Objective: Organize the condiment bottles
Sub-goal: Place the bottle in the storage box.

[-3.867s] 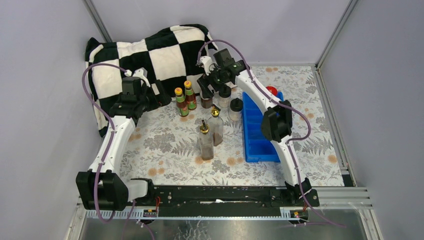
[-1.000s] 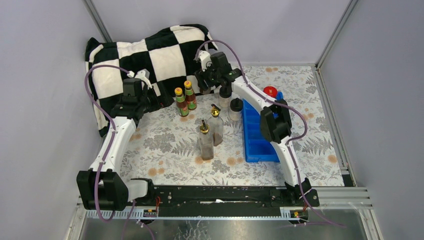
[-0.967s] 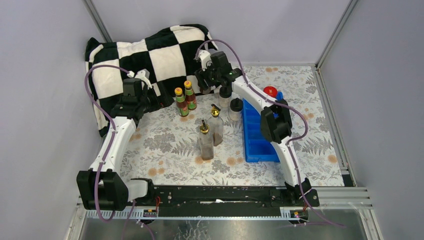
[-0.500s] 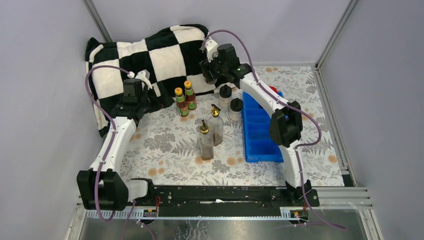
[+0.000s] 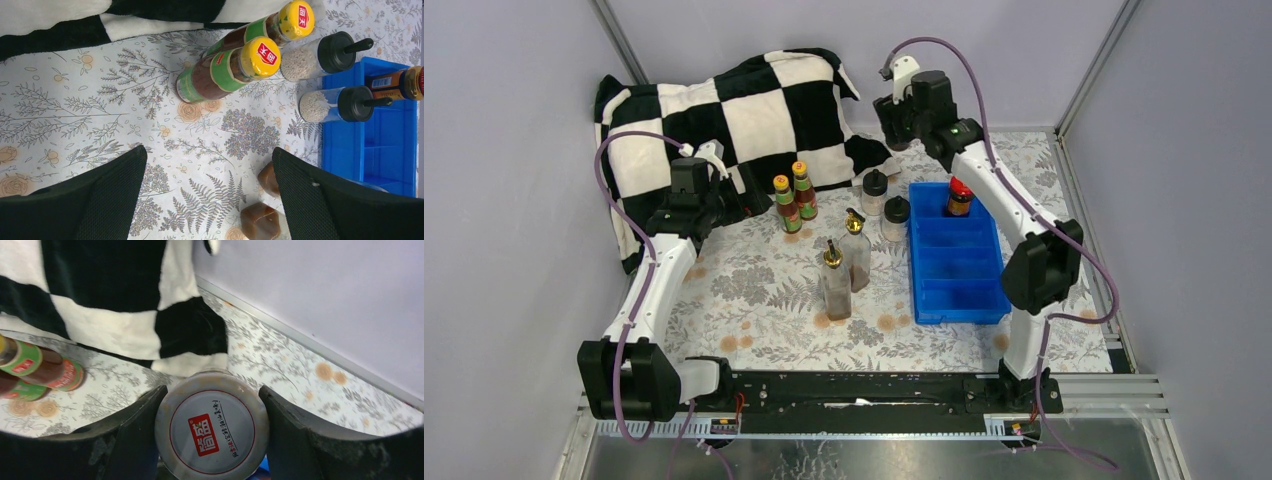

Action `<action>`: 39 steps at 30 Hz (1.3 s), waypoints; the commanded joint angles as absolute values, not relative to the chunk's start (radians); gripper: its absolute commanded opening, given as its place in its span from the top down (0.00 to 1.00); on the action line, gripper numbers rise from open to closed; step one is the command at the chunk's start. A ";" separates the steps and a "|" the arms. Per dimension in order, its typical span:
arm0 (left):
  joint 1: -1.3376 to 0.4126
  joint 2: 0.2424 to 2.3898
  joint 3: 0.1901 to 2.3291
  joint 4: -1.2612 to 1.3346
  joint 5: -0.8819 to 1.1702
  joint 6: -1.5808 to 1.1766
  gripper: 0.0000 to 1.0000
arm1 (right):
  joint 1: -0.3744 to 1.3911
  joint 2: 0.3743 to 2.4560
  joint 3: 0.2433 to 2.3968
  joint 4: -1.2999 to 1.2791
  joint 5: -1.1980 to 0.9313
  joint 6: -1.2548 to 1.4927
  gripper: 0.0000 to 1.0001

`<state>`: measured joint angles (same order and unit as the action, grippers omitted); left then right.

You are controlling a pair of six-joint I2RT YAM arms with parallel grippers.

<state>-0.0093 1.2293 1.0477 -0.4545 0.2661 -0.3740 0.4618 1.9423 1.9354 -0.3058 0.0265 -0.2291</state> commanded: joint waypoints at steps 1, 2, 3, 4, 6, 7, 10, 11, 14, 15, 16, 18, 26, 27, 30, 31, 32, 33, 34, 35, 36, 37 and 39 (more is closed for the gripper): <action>-0.002 1.233 1.043 -0.414 0.271 -0.368 0.01 | 0.441 1.823 1.922 -0.299 0.116 -0.207 0.51; -0.002 1.232 1.043 -0.414 0.270 -0.368 0.01 | 0.437 1.819 1.913 -0.311 0.125 -0.204 0.51; -0.002 1.232 1.044 -0.414 0.271 -0.368 0.01 | 0.432 1.814 1.906 -0.324 0.126 -0.199 0.51; -0.002 1.231 1.044 -0.413 0.269 -0.368 0.01 | 0.426 1.812 1.899 -0.337 0.126 -0.193 0.51; -0.002 1.230 1.046 -0.414 0.270 -0.367 0.01 | 0.415 1.812 1.893 -0.365 0.130 -0.179 0.51; -0.002 1.231 1.048 -0.416 0.270 -0.367 0.01 | 0.408 1.815 1.894 -0.379 0.128 -0.172 0.50; -0.002 1.228 1.053 -0.420 0.270 -0.368 0.01 | 0.395 1.826 1.893 -0.419 0.119 -0.152 0.50; -0.002 1.229 1.054 -0.419 0.270 -0.369 0.01 | 0.392 1.828 1.889 -0.427 0.119 -0.148 0.50; -0.002 1.226 1.061 -0.425 0.268 -0.370 0.01 | 0.389 1.826 1.860 -0.439 0.119 -0.134 0.50; -0.002 1.225 1.064 -0.428 0.268 -0.371 0.01 | 0.388 1.823 1.845 -0.436 0.120 -0.128 0.50; -0.002 1.223 1.063 -0.429 0.268 -0.372 0.01 | 0.388 1.818 1.828 -0.430 0.119 -0.125 0.50; -0.002 1.217 1.064 -0.432 0.268 -0.374 0.01 | 0.388 1.802 1.784 -0.414 0.114 -0.119 0.50; -0.002 1.188 1.069 -0.460 0.267 -0.376 0.01 | 0.382 1.760 1.626 -0.366 0.131 -0.087 0.50; -0.002 1.184 1.071 -0.464 0.268 -0.376 0.01 | 0.381 1.757 1.614 -0.364 0.136 -0.081 0.50; -0.002 1.173 1.075 -0.475 0.268 -0.377 0.01 | 0.376 1.749 1.587 -0.354 0.141 -0.069 0.50; -0.002 1.168 1.076 -0.479 0.268 -0.377 0.01 | 0.373 1.748 1.580 -0.352 0.144 -0.069 0.50; -0.002 1.163 1.078 -0.483 0.268 -0.377 0.01 | 0.371 1.746 1.577 -0.352 0.144 -0.066 0.50; -0.002 1.159 1.080 -0.489 0.268 -0.376 0.01 | 0.369 1.746 1.574 -0.351 0.149 -0.064 0.50; -0.002 1.155 1.082 -0.494 0.267 -0.376 0.01 | 0.366 1.745 1.571 -0.350 0.152 -0.061 0.50; -0.002 1.150 1.084 -0.498 0.265 -0.375 0.01 | 0.363 1.743 1.568 -0.349 0.145 -0.057 0.50; -0.002 1.146 1.086 -0.502 0.264 -0.376 0.01 | 0.360 1.739 1.562 -0.344 0.140 -0.053 0.51; -0.002 1.141 1.086 -0.504 0.263 -0.375 0.01 | 0.358 1.735 1.552 -0.331 0.140 -0.048 0.50; -0.002 1.134 1.089 -0.512 0.263 -0.376 0.01 | 0.353 1.731 1.539 -0.314 0.130 -0.039 0.51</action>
<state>-0.0093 1.1595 1.0531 -0.4831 0.2653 -0.3744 0.3672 1.8259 1.5433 -0.4271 0.1154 -0.0681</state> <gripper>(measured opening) 0.987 0.697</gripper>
